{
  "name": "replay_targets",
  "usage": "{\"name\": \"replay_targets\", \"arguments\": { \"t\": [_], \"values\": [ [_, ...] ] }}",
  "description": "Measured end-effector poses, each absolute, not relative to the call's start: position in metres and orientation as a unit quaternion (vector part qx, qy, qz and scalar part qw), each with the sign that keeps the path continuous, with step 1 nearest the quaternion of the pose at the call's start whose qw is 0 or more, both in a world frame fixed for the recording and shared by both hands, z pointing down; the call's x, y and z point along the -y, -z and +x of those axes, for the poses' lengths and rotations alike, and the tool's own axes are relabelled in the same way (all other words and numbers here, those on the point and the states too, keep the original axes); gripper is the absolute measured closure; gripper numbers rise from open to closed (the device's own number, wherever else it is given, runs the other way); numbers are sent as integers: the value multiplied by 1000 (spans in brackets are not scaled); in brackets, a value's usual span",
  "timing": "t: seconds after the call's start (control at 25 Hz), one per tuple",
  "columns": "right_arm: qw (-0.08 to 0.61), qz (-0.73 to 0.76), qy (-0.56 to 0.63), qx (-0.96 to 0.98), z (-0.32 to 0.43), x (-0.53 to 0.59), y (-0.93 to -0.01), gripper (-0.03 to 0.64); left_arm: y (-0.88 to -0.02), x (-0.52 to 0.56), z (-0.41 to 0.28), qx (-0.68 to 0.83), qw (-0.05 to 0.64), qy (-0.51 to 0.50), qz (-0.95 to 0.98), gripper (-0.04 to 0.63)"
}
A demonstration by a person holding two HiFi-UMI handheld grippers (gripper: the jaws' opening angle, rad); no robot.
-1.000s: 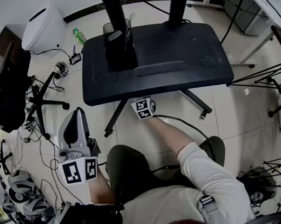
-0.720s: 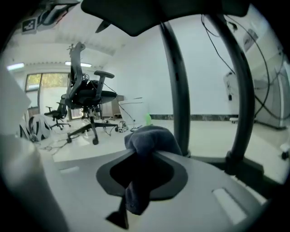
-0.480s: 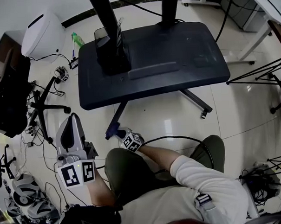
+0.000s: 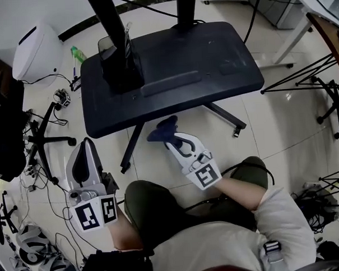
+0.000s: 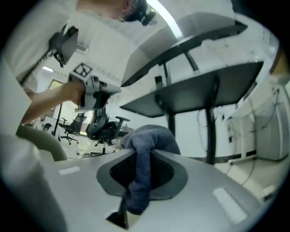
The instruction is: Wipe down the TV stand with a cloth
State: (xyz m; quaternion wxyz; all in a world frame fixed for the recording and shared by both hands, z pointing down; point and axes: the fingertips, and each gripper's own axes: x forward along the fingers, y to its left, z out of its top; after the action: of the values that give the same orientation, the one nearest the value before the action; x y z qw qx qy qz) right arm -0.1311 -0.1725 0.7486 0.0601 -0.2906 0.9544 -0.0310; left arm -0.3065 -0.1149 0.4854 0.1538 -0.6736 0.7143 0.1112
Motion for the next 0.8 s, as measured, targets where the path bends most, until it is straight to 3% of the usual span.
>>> {"name": "replay_targets", "arguments": {
  "t": [0.12,0.24,0.32,0.52,0.8],
  "values": [
    [1,-351,7,-936,-36,170,-722,557,-483,124,-298,-705,154,-118,-682,595],
    [5,-383,-31,-923,1,201,-710,557,-483,135,-290,-695,150,-121,-692,595],
    [11,-390,-28,-920,-1,239,-711,557,-483,137,-282,-689,150,-119,-699,595],
    [117,-393,-87,-908,-36,340,-664,557,-477,127,-280,-693,157,-117,-694,595],
    [104,-407,-95,-902,-64,400,-639,555,-462,104,-282,-701,174,-116,-681,595]
  ]
}}
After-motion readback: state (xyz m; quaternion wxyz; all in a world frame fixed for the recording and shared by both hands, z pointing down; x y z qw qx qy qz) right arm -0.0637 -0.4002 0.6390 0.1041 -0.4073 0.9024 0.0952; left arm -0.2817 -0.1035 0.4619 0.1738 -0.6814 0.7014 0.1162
